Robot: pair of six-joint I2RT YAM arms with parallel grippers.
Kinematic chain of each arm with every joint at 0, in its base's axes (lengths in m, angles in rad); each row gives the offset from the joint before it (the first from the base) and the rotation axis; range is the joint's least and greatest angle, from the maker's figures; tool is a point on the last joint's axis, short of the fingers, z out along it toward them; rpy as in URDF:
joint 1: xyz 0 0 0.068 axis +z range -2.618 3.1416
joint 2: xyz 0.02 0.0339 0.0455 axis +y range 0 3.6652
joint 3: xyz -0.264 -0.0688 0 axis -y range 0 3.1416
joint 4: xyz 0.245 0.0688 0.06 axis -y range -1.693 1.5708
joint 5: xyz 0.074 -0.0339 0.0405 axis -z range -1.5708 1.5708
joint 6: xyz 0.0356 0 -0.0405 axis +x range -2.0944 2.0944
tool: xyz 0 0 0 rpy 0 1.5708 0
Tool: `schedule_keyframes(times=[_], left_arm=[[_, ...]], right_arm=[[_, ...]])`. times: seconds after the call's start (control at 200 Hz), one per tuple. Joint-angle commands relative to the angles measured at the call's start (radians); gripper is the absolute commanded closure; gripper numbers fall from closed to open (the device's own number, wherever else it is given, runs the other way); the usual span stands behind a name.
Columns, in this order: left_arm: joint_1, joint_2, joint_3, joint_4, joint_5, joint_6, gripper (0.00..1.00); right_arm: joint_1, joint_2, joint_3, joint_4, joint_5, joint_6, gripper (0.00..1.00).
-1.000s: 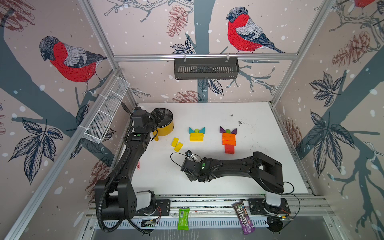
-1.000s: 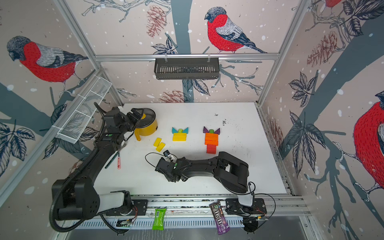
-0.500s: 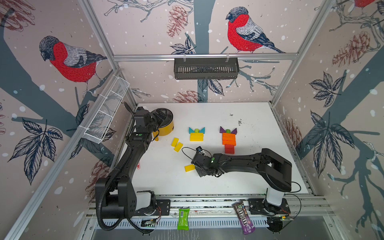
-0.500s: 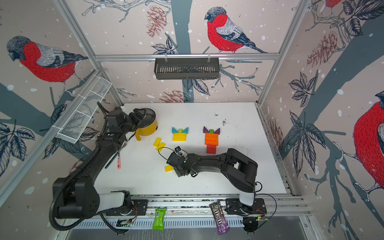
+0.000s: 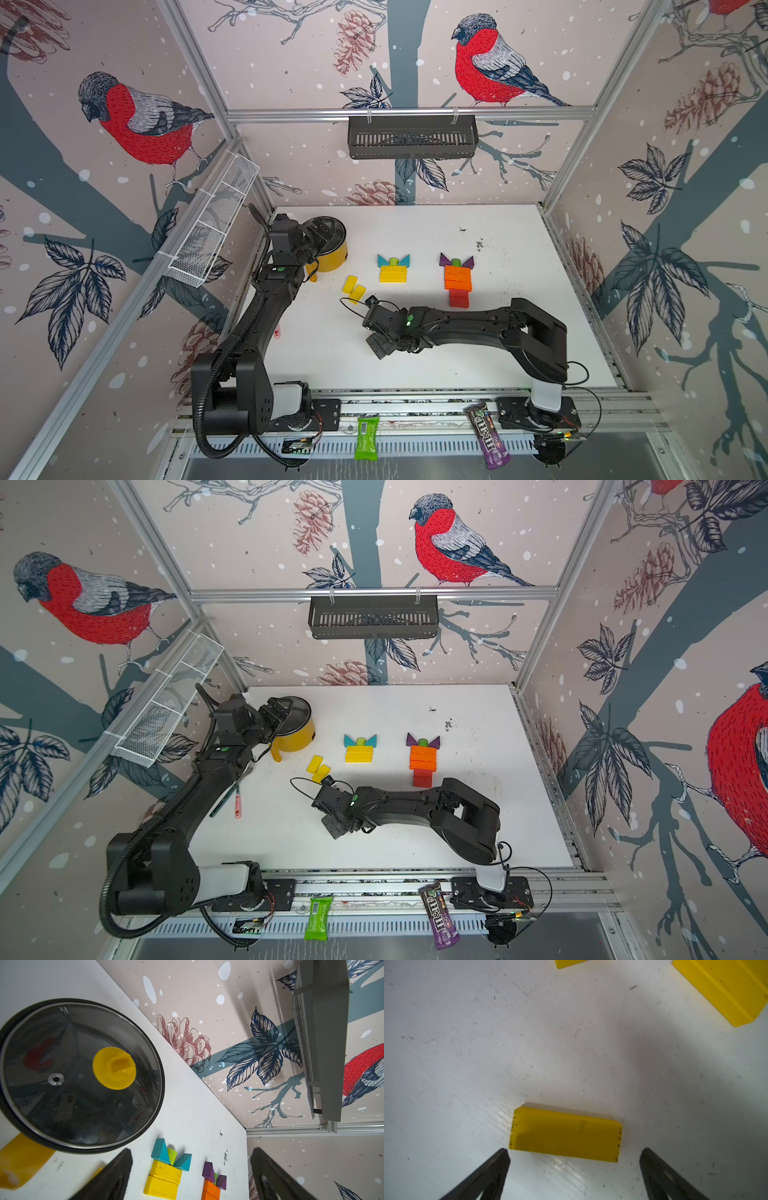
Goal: Assemble a carrot with building blocks
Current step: Adjust the building block at the center of the board.
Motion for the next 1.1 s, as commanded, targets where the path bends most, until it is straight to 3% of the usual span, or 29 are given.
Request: schedule_keyframes(times=[0.0,0.305,0.685,1.091], left_arm=[[-0.003,0.002,0.007,0.023,0.004,0.000,0.10],[-0.005,0.008,0.004,0.025,0.008,-0.004,0.10],[-0.010,0.008,0.004,0.027,0.008,-0.004,0.10],[-0.015,0.016,0.004,0.027,0.008,-0.003,0.10]], right_arm=[[-0.003,0.032,0.032,-0.006,-0.047,-0.030,0.01],[0.003,0.057,0.017,0.008,-0.059,0.043,0.01],[0.010,0.021,0.011,-0.027,0.091,0.104,0.01],[-0.018,-0.004,-0.039,0.008,0.068,0.140,0.01]])
